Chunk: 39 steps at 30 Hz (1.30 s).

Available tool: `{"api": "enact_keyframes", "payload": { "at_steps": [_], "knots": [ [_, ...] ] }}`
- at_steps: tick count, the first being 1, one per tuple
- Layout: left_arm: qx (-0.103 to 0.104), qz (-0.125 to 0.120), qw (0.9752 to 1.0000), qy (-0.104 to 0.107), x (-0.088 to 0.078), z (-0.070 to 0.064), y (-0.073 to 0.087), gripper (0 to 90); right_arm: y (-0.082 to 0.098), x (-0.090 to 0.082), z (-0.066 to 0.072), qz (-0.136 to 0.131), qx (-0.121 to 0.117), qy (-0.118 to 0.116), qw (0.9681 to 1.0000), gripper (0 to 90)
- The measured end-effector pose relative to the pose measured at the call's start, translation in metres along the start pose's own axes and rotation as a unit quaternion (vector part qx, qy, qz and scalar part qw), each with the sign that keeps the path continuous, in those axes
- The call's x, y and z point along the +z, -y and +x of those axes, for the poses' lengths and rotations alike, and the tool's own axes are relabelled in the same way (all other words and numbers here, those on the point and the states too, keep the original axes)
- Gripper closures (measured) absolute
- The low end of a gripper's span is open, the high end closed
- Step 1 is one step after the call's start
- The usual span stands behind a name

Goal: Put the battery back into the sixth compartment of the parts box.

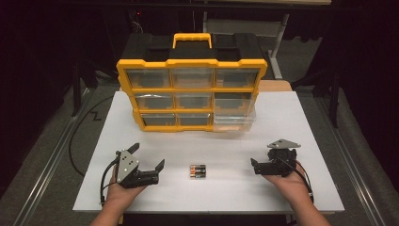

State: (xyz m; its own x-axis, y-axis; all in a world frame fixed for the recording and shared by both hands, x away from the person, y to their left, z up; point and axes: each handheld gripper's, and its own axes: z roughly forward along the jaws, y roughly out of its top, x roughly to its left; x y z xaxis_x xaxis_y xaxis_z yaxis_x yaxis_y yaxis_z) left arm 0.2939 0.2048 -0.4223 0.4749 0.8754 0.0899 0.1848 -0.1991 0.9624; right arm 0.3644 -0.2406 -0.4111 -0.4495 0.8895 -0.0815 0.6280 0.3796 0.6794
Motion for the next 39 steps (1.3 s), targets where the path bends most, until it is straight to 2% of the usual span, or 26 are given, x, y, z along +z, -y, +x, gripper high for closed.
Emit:
{"api": "enact_keyframes", "payload": {
  "at_steps": [3, 5, 7, 15, 22, 26, 27, 28, 31, 36, 39],
  "knots": [
    [0.002, 0.000, 1.0000, 0.000, 0.000, -0.001, 0.000, 0.4, -0.003, 0.000, 0.001, 0.024, -0.004, -0.011, 0.9997, 0.9],
    [0.002, -0.003, 1.0000, -0.003, -0.001, -0.001, -0.001, 0.4, -0.005, 0.001, 0.003, 0.036, -0.016, -0.008, 0.9992, 0.9],
    [0.000, -0.004, 1.0000, -0.005, -0.002, -0.001, -0.001, 0.4, -0.007, 0.002, 0.005, 0.053, -0.027, -0.006, 0.9982, 0.9],
    [-0.002, -0.006, 1.0000, -0.008, -0.002, 0.000, 0.000, 0.4, -0.014, 0.006, 0.006, 0.110, -0.038, -0.018, 0.9930, 0.7],
    [-0.003, -0.007, 1.0000, -0.005, -0.002, 0.000, 0.000, 0.4, -0.017, 0.008, 0.013, 0.162, -0.060, -0.034, 0.9844, 1.2],
    [-0.002, -0.008, 1.0000, -0.003, -0.002, -0.001, 0.000, 0.4, -0.021, 0.008, 0.014, 0.192, -0.069, -0.046, 0.9779, 1.8],
    [-0.001, -0.008, 1.0000, -0.004, -0.002, -0.001, 0.000, 0.4, -0.023, 0.008, 0.015, 0.203, -0.074, -0.048, 0.9752, 2.1],
    [-0.001, -0.008, 1.0000, -0.004, -0.002, -0.001, 0.000, 0.4, -0.023, 0.008, 0.015, 0.203, -0.074, -0.048, 0.9752, 2.1],
    [-0.001, -0.008, 1.0000, -0.004, -0.002, -0.001, -0.001, 0.4, -0.024, 0.011, 0.017, 0.222, -0.085, -0.049, 0.9701, 2.1],
    [0.000, -0.008, 1.0000, -0.002, -0.003, -0.001, -0.001, 0.4, -0.030, 0.011, 0.019, 0.241, -0.100, -0.057, 0.9636, 3.2],
    [0.000, -0.008, 1.0000, -0.002, -0.002, -0.001, -0.001, 0.4, -0.034, 0.012, 0.022, 0.252, -0.118, -0.064, 0.9583, 3.5]
  ]
}}
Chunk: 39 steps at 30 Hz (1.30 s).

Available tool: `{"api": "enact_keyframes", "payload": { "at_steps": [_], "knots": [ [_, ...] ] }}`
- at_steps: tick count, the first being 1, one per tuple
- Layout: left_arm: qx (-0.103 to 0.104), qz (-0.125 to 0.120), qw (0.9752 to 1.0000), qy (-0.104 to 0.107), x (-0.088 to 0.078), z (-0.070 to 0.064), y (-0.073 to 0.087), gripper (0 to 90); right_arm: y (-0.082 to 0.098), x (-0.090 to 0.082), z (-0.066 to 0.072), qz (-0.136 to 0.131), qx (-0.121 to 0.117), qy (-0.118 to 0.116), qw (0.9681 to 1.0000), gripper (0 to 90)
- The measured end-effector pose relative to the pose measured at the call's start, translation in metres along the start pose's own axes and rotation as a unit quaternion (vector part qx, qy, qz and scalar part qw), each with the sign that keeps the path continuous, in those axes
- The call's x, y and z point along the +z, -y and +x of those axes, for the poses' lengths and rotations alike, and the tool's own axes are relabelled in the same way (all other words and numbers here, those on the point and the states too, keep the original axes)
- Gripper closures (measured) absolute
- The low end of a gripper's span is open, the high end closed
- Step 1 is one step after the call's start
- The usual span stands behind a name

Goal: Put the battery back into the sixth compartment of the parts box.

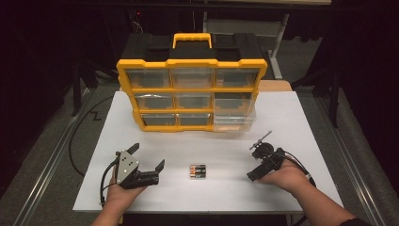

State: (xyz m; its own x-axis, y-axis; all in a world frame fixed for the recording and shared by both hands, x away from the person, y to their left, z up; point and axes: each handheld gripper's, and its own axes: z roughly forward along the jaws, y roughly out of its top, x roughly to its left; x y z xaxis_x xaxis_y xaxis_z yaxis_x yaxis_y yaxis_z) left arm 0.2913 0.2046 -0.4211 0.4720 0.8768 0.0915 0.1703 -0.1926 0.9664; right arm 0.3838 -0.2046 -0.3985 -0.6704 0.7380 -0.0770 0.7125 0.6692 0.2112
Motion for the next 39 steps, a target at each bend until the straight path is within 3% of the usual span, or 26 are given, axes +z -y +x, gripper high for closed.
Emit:
{"api": "enact_keyframes", "payload": {
  "at_steps": [14, 18, 25, 33, 39],
  "knots": [
    [-0.002, -0.001, 1.0000, 0.007, 0.000, 0.000, 0.000, 0.4, -0.023, -0.002, 0.026, 0.046, -0.065, -0.015, 0.9967, 4.1],
    [-0.001, -0.002, 1.0000, 0.008, 0.000, 0.000, -0.001, 0.4, -0.029, -0.002, 0.033, 0.050, -0.095, -0.017, 0.9940, 4.4],
    [-0.003, -0.004, 1.0000, 0.006, -0.001, 0.001, -0.001, 0.4, -0.039, -0.002, 0.046, 0.047, -0.127, -0.031, 0.9903, 5.6],
    [-0.005, -0.006, 1.0000, 0.005, -0.001, 0.002, -0.001, 0.4, -0.051, -0.001, 0.066, 0.042, -0.192, -0.038, 0.9798, 11.9],
    [-0.003, -0.005, 1.0000, 0.007, -0.001, 0.002, -0.001, 0.4, -0.059, -0.003, 0.084, 0.020, -0.230, -0.041, 0.9722, 17.6]
  ]
}}
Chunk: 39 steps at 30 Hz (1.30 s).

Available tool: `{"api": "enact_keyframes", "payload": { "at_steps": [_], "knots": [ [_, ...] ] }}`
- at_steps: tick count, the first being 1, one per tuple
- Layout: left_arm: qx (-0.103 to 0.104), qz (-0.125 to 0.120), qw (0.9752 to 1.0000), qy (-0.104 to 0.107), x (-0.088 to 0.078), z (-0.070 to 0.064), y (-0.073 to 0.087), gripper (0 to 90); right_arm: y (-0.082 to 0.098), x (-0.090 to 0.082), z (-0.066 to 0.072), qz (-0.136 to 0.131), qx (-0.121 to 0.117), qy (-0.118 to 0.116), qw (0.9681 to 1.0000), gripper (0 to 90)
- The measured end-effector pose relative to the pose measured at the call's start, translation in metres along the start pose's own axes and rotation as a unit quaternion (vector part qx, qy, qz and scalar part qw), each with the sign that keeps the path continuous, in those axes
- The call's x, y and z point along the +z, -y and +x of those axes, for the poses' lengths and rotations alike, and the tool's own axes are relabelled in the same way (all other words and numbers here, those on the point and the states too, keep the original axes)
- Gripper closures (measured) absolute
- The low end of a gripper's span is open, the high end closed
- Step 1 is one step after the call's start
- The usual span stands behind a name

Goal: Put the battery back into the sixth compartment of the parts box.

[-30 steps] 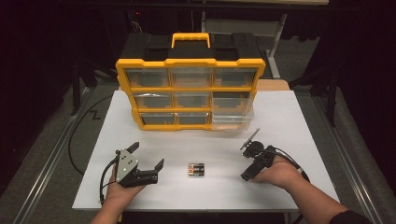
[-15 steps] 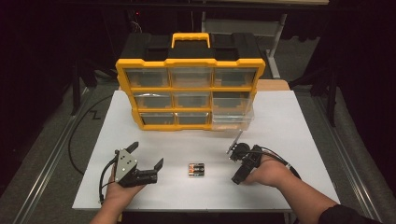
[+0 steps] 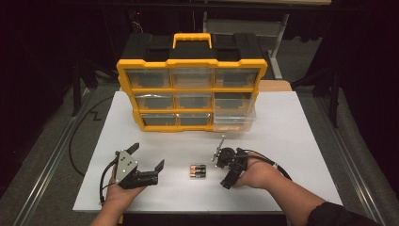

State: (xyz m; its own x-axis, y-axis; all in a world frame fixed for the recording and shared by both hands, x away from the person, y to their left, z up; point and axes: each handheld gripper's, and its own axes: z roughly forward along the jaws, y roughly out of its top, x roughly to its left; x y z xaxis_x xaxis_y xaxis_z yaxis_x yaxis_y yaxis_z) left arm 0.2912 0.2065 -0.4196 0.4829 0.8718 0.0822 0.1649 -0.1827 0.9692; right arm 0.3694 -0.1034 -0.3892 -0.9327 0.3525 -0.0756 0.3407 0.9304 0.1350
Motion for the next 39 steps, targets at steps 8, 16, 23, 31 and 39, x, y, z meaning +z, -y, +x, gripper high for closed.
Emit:
{"api": "enact_keyframes", "payload": {
  "at_steps": [8, 16, 23, 31, 39],
  "knots": [
    [-0.002, -0.001, 1.0000, 0.000, 0.000, 0.000, 0.000, 0.4, -0.017, -0.003, 0.016, -0.023, -0.057, -0.011, 0.9980, 28.8],
    [-0.004, 0.000, 1.0000, 0.001, 0.000, 0.001, 0.000, 0.4, -0.030, -0.003, 0.023, -0.026, -0.092, -0.024, 0.9952, 43.3],
    [-0.005, -0.001, 1.0000, 0.002, 0.001, -0.001, 0.000, 0.4, -0.044, -0.005, 0.026, -0.032, -0.121, -0.023, 0.9919, 55.4],
    [-0.007, 0.000, 1.0000, 0.002, 0.001, 0.000, 0.000, 0.4, -0.058, 0.000, 0.031, -0.031, -0.141, -0.024, 0.9892, 63.1],
    [-0.005, -0.002, 1.0000, 0.003, 0.001, 0.000, 0.000, 0.4, -0.062, 0.003, 0.033, -0.028, -0.158, -0.012, 0.9870, 67.0]
  ]
}}
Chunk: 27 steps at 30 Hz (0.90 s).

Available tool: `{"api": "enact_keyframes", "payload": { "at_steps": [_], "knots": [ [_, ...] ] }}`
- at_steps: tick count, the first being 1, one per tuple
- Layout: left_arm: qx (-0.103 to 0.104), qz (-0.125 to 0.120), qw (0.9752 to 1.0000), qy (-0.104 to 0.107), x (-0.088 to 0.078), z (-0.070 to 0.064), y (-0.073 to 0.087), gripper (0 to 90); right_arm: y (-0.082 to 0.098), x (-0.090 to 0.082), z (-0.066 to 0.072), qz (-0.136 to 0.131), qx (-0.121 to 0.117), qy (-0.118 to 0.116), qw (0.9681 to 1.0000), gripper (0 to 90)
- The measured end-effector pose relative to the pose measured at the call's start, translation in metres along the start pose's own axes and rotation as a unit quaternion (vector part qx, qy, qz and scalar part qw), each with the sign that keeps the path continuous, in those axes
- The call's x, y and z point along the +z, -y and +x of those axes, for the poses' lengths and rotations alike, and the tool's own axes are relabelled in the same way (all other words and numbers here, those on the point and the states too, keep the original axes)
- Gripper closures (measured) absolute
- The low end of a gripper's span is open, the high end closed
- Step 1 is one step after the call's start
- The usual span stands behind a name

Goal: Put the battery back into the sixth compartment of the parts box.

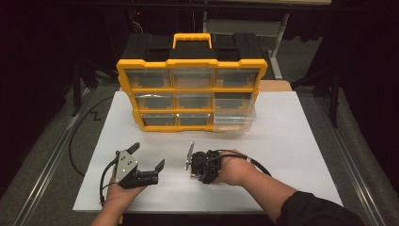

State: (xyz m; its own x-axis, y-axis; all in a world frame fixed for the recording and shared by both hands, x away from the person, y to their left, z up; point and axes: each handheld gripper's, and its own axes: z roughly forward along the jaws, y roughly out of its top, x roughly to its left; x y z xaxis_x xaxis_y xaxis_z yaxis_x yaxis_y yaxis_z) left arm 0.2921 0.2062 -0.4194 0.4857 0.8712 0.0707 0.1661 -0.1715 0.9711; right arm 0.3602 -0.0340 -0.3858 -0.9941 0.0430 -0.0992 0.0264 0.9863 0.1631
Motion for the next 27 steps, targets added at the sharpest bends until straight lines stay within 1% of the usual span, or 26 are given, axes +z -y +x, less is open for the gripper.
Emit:
{"api": "enact_keyframes", "payload": {
  "at_steps": [3, 4, 5, 8, 9, 10, 14, 17, 18, 21, 24, 27],
  "knots": [
    [0.000, 0.000, 1.0000, 0.000, 0.000, 0.000, 0.000, 0.4, -0.001, 0.002, 0.001, -0.001, -0.006, 0.001, 1.0000, 67.5],
    [-0.001, 0.000, 1.0000, 0.000, 0.000, 0.000, 0.000, 0.4, -0.001, 0.002, 0.001, 0.002, -0.003, 0.000, 1.0000, 68.2],
    [0.000, 0.000, 1.0000, 0.000, 0.000, 0.000, 0.000, 0.4, -0.002, 0.003, 0.001, 0.002, -0.007, 0.001, 1.0000, 68.5],
    [0.001, 0.000, 1.0000, 0.000, 0.000, 0.001, 0.000, 0.4, -0.002, 0.004, 0.002, 0.004, -0.008, 0.000, 1.0000, 69.4],
    [0.001, -0.001, 1.0000, 0.000, -0.001, 0.001, 0.000, 0.4, -0.003, 0.005, 0.003, 0.005, -0.012, 0.000, 0.9999, 69.4],
    [0.001, -0.001, 1.0000, 0.000, -0.001, 0.001, 0.000, 0.4, -0.003, 0.006, 0.003, 0.006, -0.011, -0.004, 0.9999, 69.4],
    [0.001, -0.003, 1.0000, -0.001, -0.001, 0.000, 0.000, 0.4, -0.005, 0.007, 0.006, 0.005, -0.020, -0.007, 0.9998, 71.0],
    [0.000, -0.003, 1.0000, -0.001, -0.001, 0.000, -0.001, 0.4, -0.006, 0.009, 0.008, 0.010, -0.022, -0.009, 0.9997, 73.3],
    [0.000, -0.004, 1.0000, -0.001, -0.001, 0.000, -0.001, 0.4, -0.006, 0.010, 0.009, 0.011, -0.023, -0.014, 0.9996, 74.8],
    [0.000, -0.005, 1.0000, -0.002, -0.001, 0.000, -0.001, 0.4, -0.006, 0.011, 0.009, 0.016, -0.030, -0.016, 0.9993, 75.1],
    [0.001, -0.004, 1.0000, -0.002, -0.001, 0.000, -0.001, 0.4, -0.007, 0.012, 0.010, 0.017, -0.025, -0.020, 0.9993, 75.7],
    [0.001, -0.005, 1.0000, -0.002, -0.001, 0.000, -0.001, 0.4, -0.008, 0.013, 0.009, 0.017, -0.031, -0.024, 0.9991, 76.9]
  ]
}}
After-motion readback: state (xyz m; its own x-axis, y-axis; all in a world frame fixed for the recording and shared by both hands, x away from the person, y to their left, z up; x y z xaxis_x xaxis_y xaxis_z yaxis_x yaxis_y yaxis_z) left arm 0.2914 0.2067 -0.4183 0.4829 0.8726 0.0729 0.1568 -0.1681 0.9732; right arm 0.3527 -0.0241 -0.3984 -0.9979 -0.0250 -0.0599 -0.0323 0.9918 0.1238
